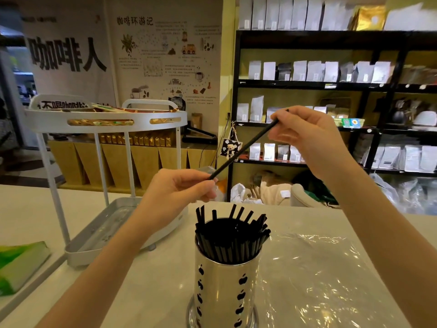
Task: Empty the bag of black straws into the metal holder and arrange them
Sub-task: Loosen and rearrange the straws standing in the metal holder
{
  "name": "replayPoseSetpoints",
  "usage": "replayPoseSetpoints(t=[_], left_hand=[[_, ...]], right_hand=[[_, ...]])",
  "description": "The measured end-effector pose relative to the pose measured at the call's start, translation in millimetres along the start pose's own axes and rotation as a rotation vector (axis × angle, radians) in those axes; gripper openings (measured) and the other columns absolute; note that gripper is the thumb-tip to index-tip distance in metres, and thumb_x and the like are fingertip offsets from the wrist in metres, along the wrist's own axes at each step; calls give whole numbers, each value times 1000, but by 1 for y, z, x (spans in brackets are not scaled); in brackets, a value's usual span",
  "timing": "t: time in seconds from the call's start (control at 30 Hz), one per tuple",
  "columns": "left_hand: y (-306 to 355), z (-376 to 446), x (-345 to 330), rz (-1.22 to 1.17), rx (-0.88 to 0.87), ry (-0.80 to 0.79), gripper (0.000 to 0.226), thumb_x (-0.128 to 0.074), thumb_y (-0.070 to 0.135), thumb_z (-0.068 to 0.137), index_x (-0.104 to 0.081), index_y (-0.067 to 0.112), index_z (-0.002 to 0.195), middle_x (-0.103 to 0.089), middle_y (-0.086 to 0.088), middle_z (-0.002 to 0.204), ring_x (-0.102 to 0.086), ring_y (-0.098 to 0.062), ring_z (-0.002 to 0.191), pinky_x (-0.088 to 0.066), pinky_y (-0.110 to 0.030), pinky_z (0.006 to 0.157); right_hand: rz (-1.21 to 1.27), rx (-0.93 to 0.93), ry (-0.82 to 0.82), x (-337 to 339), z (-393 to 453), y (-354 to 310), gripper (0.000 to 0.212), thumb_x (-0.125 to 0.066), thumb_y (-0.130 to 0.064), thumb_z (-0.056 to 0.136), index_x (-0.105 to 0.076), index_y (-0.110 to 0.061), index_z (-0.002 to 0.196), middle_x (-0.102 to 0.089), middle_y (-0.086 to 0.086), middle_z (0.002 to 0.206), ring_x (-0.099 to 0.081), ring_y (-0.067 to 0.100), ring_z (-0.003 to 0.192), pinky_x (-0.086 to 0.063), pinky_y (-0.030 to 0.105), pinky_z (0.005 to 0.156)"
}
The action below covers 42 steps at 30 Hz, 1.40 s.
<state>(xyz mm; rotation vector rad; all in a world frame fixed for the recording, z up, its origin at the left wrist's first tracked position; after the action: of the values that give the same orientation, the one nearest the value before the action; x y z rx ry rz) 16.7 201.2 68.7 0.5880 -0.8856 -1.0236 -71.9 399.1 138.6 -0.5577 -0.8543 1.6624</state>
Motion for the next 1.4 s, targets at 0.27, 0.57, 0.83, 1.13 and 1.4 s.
replayPoseSetpoints(t=[0.27,0.57,0.83,1.13,1.4], left_hand=[[18,12,46,-299,19,273,21,-62,24,63,-66,22,84,-74,7,70,-71,-9,70,-57,-18,63],[48,19,41,-110,-137,312,40,-62,9,77,-53,19,115,-71,-2,88,-71,-13,79,-57,-22,69],[28,2,-11,181,-171,-25,27,-64,21,74,-60,34,98,-72,6,81,-69,-5,72,-56,-18,70],[0,-12,-23,220,-103,-169,16,-63,20,78,-70,22,92,-71,8,81,-67,-2,80,-52,-13,72],[-3,-13,-15,37,-33,-171,33,-53,51,76,-73,26,86,-75,-8,82,-69,-19,79,-56,-32,77]], right_hand=[[178,-202,-198,-5,-22,20,9,-63,-10,73,-69,-14,69,-71,-3,59,-68,9,59,-56,18,62],[-213,-260,-649,-42,-44,47,10,-65,-5,79,-70,-6,89,-74,4,85,-69,11,82,-51,20,84],[-224,-202,-557,-49,-42,53,10,-63,-12,83,-71,-12,88,-73,-6,78,-68,4,77,-49,10,72],[-378,-63,-645,-75,-41,57,18,-60,-16,86,-68,-17,102,-69,-8,92,-64,1,88,-51,12,81],[-686,-119,-957,-101,-37,58,28,-53,-10,89,-59,-30,71,-59,-13,61,-56,8,62,-46,22,64]])
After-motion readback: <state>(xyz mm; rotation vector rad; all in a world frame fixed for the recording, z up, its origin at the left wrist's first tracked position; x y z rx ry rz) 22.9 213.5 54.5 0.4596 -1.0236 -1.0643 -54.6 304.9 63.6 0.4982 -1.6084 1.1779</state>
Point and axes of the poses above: each hand's wrist, its own z-axis towards the middle knuckle, its own x-axis out of the back of the hand, y = z × x, the point moved 4 cm from there along z, towards the middle knuckle
